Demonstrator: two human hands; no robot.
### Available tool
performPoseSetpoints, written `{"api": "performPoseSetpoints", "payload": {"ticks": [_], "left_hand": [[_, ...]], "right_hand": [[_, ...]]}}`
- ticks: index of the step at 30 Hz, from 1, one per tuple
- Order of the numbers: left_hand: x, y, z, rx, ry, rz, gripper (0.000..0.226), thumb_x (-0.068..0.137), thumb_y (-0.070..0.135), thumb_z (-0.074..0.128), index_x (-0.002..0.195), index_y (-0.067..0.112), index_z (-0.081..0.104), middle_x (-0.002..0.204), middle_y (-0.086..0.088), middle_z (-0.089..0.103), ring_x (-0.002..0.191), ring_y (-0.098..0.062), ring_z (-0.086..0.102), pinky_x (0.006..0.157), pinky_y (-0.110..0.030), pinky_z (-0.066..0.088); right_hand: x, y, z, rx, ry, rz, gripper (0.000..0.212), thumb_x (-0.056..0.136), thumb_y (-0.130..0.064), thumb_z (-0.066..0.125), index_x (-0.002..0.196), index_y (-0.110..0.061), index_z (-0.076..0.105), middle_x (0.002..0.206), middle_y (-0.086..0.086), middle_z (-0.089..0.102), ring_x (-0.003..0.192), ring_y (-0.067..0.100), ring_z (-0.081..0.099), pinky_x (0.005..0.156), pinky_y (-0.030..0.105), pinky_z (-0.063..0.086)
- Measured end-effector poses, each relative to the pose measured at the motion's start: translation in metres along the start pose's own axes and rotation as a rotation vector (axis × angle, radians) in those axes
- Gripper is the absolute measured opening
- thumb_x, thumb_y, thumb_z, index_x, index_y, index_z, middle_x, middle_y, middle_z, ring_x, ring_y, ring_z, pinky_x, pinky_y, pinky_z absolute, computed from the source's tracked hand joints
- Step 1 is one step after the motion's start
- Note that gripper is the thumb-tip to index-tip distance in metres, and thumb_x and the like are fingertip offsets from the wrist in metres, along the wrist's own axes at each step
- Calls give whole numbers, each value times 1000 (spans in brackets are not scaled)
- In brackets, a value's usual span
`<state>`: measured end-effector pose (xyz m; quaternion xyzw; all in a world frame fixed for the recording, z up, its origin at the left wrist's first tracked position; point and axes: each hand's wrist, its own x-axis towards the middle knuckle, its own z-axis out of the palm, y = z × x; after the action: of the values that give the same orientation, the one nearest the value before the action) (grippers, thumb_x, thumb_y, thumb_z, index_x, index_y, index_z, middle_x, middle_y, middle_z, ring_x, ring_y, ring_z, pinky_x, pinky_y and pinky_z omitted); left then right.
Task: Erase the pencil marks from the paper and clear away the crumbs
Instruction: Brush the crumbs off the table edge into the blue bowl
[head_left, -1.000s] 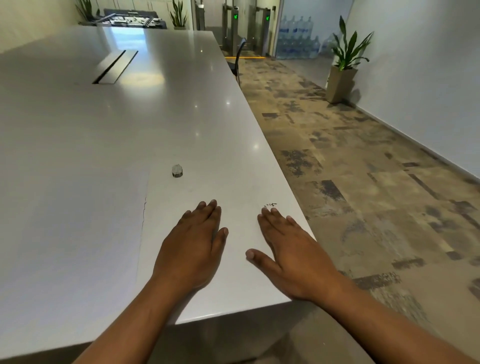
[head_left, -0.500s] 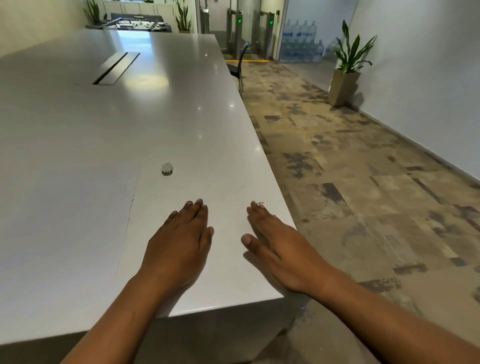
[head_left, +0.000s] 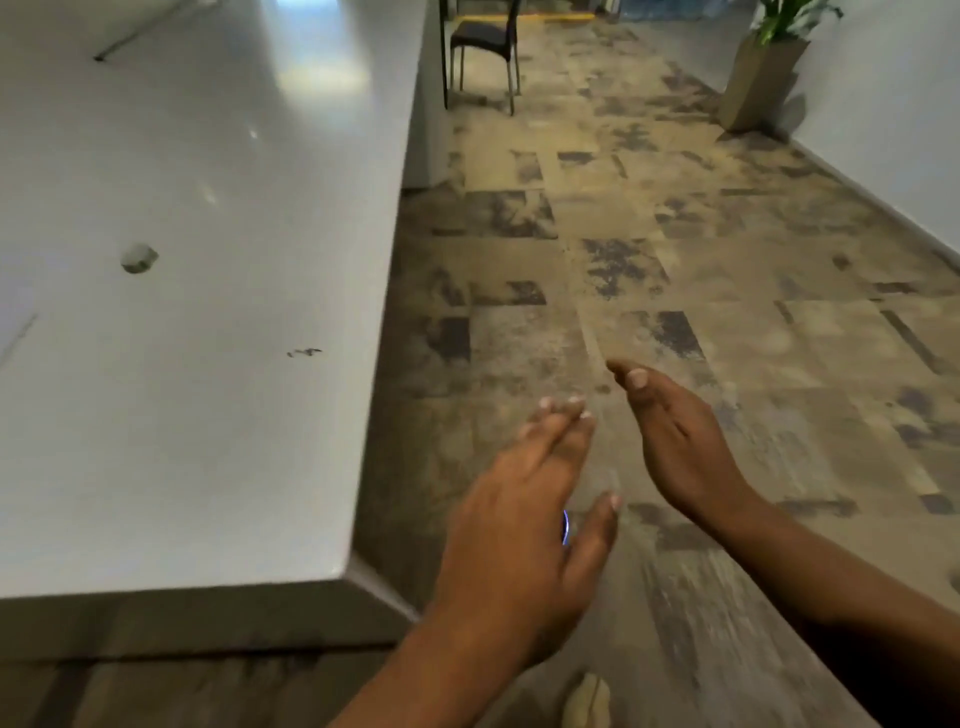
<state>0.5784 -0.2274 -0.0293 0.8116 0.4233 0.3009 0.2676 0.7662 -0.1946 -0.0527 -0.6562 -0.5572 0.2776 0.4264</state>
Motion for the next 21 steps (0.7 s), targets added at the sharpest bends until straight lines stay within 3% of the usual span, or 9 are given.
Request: {"api": "performPoseSetpoints", "payload": {"ticks": [2, 6, 10, 14, 18, 21], "left_hand": [[6, -15, 48, -46, -141, -107, 66, 93, 59, 37, 152, 29, 36, 158, 16, 31, 145, 5, 16, 114, -22, 25], [11, -88, 143, -144, -324, -496, 57, 96, 39, 58, 148, 19, 44, 154, 4, 41, 140, -12, 37, 112, -27, 33], [0, -181, 226, -104, -412, -769, 42, 93, 34, 62, 130, 15, 62, 129, -1, 61, 117, -22, 59, 94, -30, 46], [-12, -267, 288, -107, -406, -941, 25, 92, 23, 63, 115, 14, 68, 112, -5, 69, 104, -24, 65, 78, -27, 46], [-26, -350, 354, -109, -336, -1113, 40, 94, 25, 63, 129, 4, 58, 126, -13, 63, 116, -32, 60, 92, -33, 48], [-35, -396, 403, -127, -294, -1212, 38, 93, 26, 65, 116, -4, 60, 119, -23, 65, 111, -38, 61, 89, -38, 48]], "right_hand": [[1, 43, -8, 33, 24, 167, 60, 96, -54, 38, 124, -7, 63, 121, 9, 68, 118, 23, 60, 99, 36, 49], [-2, 139, 2, -104, -2, 391, 45, 98, -41, 52, 128, -9, 63, 120, 5, 68, 114, 17, 62, 92, 28, 43], [-8, 235, 40, -197, -166, 574, 46, 96, -36, 60, 131, -7, 60, 128, 10, 66, 117, 22, 62, 98, 32, 46], [-14, 330, 87, -157, -174, 737, 50, 96, -41, 57, 132, -6, 59, 132, 9, 63, 119, 26, 59, 97, 35, 46], [-27, 423, 138, -81, -152, 867, 50, 96, -35, 60, 135, -4, 56, 131, 13, 62, 116, 28, 59, 95, 36, 48], [-37, 480, 172, -19, -125, 970, 41, 95, -28, 63, 128, -4, 60, 116, 12, 66, 99, 25, 62, 83, 33, 49]]}}
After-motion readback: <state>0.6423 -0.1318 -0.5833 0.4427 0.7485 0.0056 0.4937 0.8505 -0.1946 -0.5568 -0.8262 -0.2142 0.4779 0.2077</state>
